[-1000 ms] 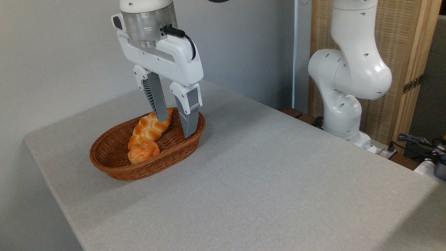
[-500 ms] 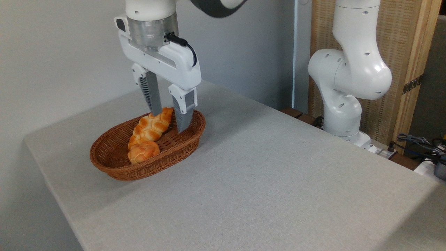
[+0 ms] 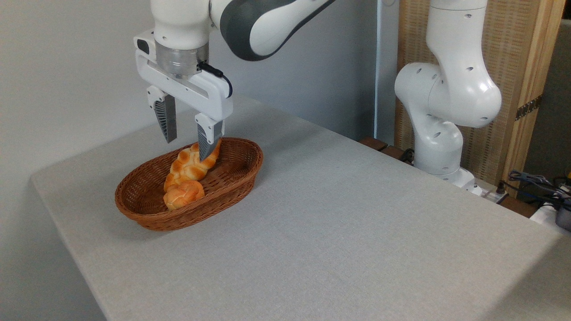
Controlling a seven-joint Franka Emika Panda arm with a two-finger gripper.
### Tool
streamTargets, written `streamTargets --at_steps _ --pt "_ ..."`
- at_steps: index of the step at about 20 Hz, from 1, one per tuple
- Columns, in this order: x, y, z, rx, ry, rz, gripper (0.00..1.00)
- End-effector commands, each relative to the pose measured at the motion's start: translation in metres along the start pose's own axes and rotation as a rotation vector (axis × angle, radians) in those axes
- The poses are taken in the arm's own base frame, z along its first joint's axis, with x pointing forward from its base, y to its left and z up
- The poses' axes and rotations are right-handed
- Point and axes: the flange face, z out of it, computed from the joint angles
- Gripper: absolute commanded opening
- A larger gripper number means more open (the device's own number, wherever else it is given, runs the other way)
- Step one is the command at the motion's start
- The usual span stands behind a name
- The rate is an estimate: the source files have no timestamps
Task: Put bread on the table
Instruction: 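Lower the gripper and close it on the braided bread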
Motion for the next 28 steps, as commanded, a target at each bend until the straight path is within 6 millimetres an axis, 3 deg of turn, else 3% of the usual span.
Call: streamTargets --at_steps 1,5,9,15,17,19,21,28 --pt "0.003 0.024 0.038 -0.058 -0.023 -0.006 1.00" --pt "0.008 0.040 0.076 -0.080 -0.056 -0.023 1.00" --pt "0.009 0.037 0.097 -0.074 -0.042 -0.036 1.00" --pt "0.007 0.051 0.138 -0.072 -0.015 -0.016 1.00" --pt "0.003 0.051 0.143 -0.069 -0.023 -0.016 0.88" --pt "0.004 0.050 0.143 -0.068 -0.021 -0.016 0.59" --pt "0.004 0.048 0.143 -0.067 -0.020 -0.018 0.43" --pt "0.004 0.046 0.143 -0.068 -0.022 -0.010 0.38"
